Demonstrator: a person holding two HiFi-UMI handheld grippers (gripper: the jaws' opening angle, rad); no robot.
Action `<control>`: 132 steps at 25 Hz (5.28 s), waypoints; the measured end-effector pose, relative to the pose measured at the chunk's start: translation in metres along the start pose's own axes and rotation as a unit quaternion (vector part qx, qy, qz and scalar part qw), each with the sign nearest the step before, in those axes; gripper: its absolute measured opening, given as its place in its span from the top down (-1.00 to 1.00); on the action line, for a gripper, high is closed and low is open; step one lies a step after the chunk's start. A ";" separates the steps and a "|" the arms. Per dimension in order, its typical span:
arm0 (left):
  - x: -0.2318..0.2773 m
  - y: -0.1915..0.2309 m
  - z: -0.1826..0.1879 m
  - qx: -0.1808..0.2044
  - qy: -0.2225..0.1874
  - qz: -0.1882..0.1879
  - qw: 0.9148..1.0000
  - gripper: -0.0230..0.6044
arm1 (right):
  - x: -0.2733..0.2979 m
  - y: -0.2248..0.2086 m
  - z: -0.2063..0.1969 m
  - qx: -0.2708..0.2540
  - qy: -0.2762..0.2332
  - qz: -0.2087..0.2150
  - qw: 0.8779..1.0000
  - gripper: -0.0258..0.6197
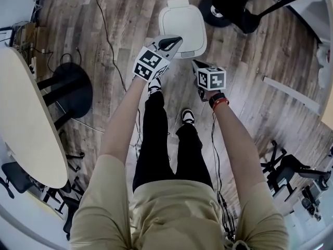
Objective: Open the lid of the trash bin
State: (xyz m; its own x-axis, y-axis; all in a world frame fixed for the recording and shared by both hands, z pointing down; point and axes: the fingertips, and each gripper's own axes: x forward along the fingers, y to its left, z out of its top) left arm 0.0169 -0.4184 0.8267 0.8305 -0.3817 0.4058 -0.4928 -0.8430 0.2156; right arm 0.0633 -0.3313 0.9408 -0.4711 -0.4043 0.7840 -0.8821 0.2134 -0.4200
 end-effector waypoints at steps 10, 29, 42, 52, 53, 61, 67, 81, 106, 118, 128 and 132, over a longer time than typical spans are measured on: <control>0.016 0.021 -0.034 -0.030 0.008 0.004 1.000 0.85 | 0.031 -0.020 0.000 0.005 0.009 0.001 1.000 0.90; 0.026 0.035 -0.056 -0.055 0.006 0.002 0.998 0.85 | 0.063 -0.035 -0.015 -0.016 0.054 -0.019 0.998 0.90; 0.017 0.039 -0.058 -0.051 0.007 0.007 0.999 0.85 | 0.077 -0.031 -0.014 0.004 0.062 -0.019 0.998 0.90; 0.012 0.035 -0.061 -0.047 0.007 0.006 0.999 0.85 | 0.079 -0.030 -0.019 -0.018 0.082 -0.023 0.996 0.90; 0.012 0.035 -0.059 -0.048 0.005 0.006 0.999 0.85 | 0.080 -0.030 -0.019 -0.021 0.084 -0.025 0.996 0.90; 0.004 0.043 -0.045 -0.049 -0.010 0.017 0.999 0.85 | 0.080 -0.030 -0.022 -0.031 0.085 -0.026 0.996 0.88; -0.011 0.065 -0.042 -0.048 -0.006 0.049 0.998 0.85 | 0.079 -0.031 -0.022 -0.041 0.087 -0.020 0.995 0.88; -0.048 0.080 -0.032 -0.052 -0.005 0.086 0.995 0.85 | 0.074 -0.027 -0.017 -0.058 0.090 -0.014 0.994 0.88; -0.173 -0.086 0.125 -0.097 0.008 0.113 0.989 0.85 | -0.179 0.103 0.059 -0.079 0.004 0.002 0.997 0.89; -0.226 -0.184 0.179 -0.089 0.003 0.140 0.986 0.85 | -0.313 0.142 0.080 -0.133 -0.091 -0.009 0.987 0.89; -0.268 -0.251 0.223 -0.084 -0.038 0.217 0.972 0.85 | -0.420 0.159 0.091 -0.130 -0.190 -0.017 0.973 0.89; -0.293 -0.269 0.241 -0.078 -0.058 0.248 0.964 0.85 | -0.463 0.163 0.089 -0.114 -0.229 -0.021 0.967 0.89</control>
State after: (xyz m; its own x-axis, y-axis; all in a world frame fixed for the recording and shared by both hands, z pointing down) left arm -0.0308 -0.1712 0.4357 0.5016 -0.7706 0.3931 -0.8622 -0.4825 0.1543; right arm 0.1380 -0.1881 0.4689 -0.4309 -0.7564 0.4921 -0.9024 0.3584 -0.2392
